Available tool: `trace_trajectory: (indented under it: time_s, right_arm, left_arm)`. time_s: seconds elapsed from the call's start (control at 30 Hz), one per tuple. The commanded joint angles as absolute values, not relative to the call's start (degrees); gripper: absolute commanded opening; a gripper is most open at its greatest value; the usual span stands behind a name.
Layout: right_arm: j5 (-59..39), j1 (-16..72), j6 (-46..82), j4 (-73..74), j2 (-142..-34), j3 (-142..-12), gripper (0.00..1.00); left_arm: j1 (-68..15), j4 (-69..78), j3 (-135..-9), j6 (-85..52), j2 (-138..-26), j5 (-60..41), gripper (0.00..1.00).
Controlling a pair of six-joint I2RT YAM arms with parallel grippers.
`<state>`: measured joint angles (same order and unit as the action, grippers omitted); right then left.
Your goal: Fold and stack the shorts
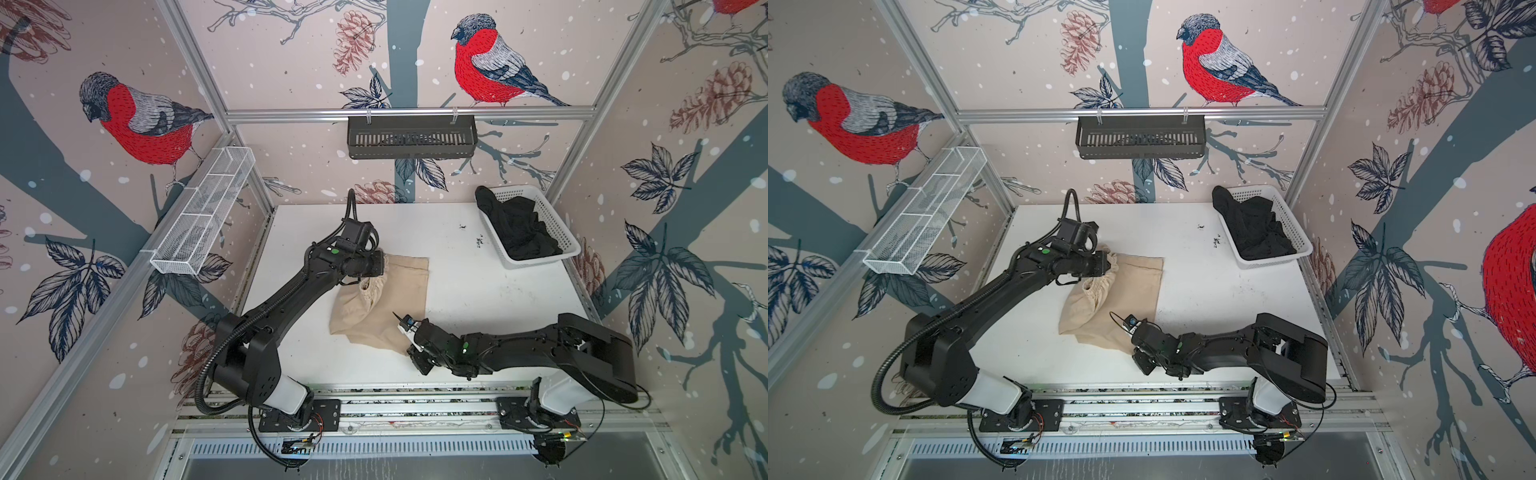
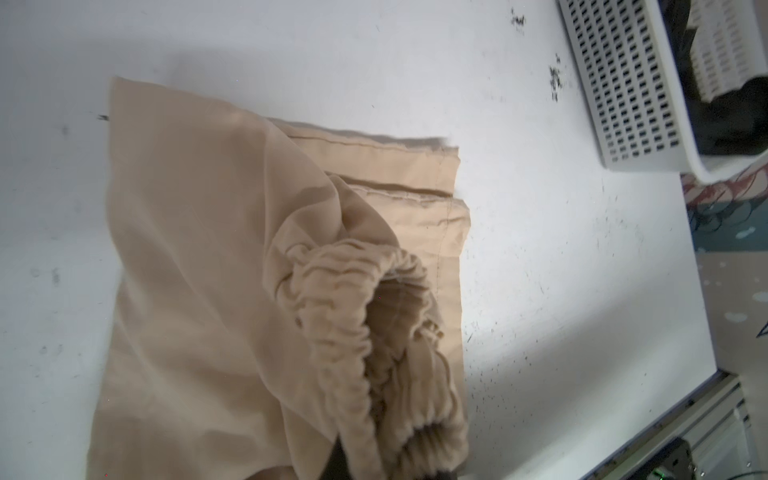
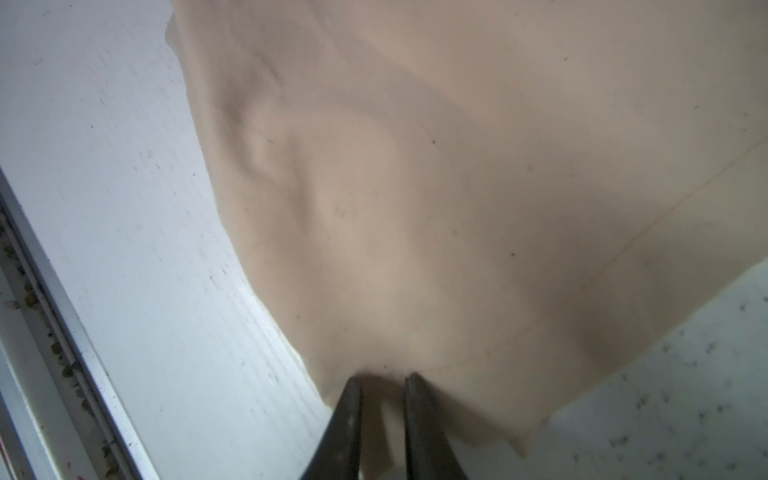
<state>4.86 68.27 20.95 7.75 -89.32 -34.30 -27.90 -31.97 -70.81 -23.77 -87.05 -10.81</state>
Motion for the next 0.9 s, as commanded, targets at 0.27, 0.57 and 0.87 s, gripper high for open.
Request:
trace_trajectory:
  time_s: [0.27,0.57,0.87]
  right_arm:
    - [4.83,66.31,21.27,2.07,-87.93,-34.69,0.44]
    - [4.36,64.49,23.79,-0.04,-76.27,-31.81,0.48]
    - [3.96,57.84,20.11,-3.95,-60.04,-31.96,0.44]
  left_arm:
    - [-31.91,-19.93,-63.01,-23.82,-90.28,-18.62,0.26]
    - [-35.07,-14.33,-64.39,-24.11,-91.33,-22.99,0.53]
    - [-33.54,-21.09,-70.49,-24.54,-84.15,-9.24,0.96]
